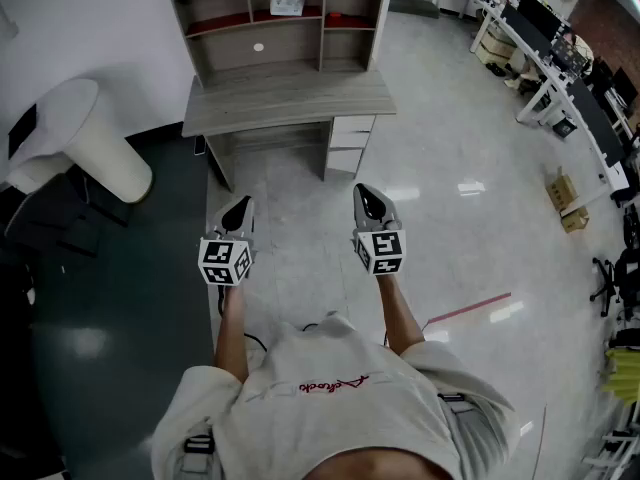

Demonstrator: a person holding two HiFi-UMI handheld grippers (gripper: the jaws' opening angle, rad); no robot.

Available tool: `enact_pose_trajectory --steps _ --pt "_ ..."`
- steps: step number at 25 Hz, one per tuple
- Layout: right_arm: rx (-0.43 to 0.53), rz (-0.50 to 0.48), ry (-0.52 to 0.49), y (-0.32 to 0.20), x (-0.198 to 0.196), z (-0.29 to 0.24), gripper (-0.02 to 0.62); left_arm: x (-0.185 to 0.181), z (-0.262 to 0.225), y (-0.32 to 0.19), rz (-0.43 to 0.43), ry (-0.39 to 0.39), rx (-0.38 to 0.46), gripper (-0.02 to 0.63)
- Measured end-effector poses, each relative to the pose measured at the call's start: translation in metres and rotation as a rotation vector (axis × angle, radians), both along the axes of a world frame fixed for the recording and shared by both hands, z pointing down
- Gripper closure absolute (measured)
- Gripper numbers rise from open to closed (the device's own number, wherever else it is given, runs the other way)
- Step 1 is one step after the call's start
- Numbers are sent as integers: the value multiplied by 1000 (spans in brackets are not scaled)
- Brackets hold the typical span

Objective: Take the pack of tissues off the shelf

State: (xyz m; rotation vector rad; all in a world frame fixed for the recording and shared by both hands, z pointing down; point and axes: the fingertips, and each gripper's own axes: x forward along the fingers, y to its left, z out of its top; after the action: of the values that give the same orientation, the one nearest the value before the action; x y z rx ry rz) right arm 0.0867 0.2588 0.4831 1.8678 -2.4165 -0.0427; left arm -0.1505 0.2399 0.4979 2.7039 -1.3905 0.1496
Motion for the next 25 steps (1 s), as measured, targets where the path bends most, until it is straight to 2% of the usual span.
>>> enact_pose_trajectory --steps 16,25 --pt "-6 -38 -30 1 17 2 588 22 -3 5 -12 4 -8 606" --pt "-23 -61 -34 -9 52 11 589 65 2 -1 -18 -1 -16 606"
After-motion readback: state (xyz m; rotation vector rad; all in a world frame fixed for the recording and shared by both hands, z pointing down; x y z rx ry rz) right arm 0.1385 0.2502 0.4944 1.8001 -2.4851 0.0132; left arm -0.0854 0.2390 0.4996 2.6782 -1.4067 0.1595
